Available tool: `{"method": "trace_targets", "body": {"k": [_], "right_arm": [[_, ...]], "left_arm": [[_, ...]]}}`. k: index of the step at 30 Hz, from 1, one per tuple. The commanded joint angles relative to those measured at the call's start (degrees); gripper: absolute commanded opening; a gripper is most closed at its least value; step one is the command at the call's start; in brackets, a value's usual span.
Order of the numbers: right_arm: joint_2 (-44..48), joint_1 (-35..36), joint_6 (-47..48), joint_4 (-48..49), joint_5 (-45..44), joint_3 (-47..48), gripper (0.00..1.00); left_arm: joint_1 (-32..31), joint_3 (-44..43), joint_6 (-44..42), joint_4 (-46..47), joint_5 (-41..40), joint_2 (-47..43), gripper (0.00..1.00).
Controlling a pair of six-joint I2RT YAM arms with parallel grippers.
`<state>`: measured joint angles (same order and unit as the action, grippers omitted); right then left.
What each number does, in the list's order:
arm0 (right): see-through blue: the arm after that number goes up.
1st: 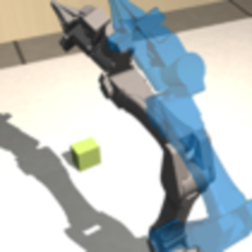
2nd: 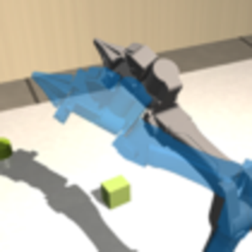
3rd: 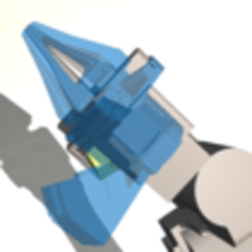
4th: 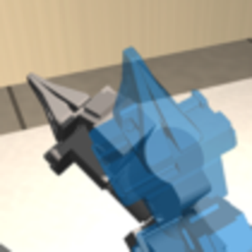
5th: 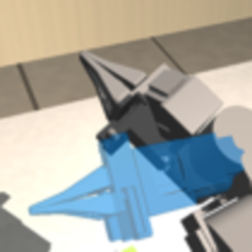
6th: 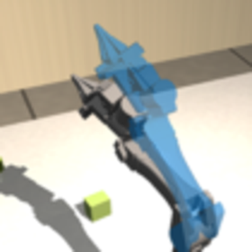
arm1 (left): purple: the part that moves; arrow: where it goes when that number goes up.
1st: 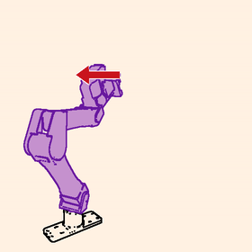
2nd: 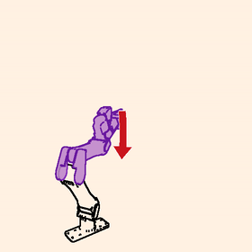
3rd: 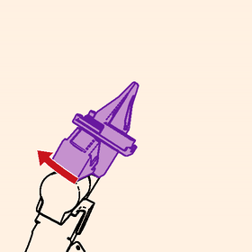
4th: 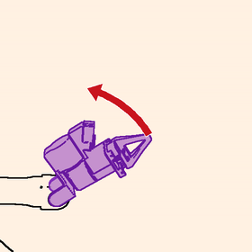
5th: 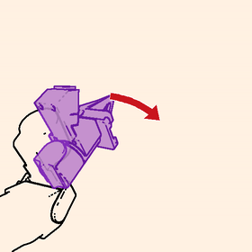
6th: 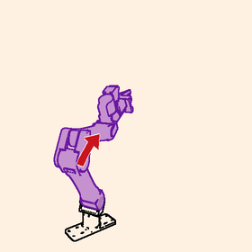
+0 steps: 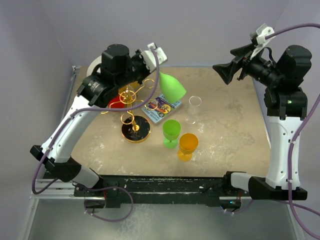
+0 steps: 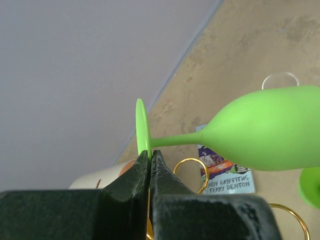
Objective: Place the wine glass upside down on the wine glass rack
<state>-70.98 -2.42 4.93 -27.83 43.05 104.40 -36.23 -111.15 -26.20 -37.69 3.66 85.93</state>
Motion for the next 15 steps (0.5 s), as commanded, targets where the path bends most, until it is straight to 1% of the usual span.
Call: {"method": "trace_targets", "body": {"k": [1,9,11,15], "right_arm": [[1.11,-1.13,-2.60,4.20,-0.36,-1.04,0.92],[1.57,-2.86,-4.21,6.30,1.17,-3.88,0.94],[1.62,-3.32,-4.56,6.79,1.53,-4.44,0.94],[1.50,-3.95,-5.13,7.63,1.58,-5.66,0.94]], "left_arm": [[-4.58,1.78,-13.28,1.19,-8.68,0.99,0.00],[-11.56,6.83,-27.02,2.23,-18.85,2.41,0.00],[-12.54,7.69,-28.65,2.46,-20.57,2.60,0.00],[-13.78,8.65,-30.49,1.44,-21.26,2.46,0.00]]}}
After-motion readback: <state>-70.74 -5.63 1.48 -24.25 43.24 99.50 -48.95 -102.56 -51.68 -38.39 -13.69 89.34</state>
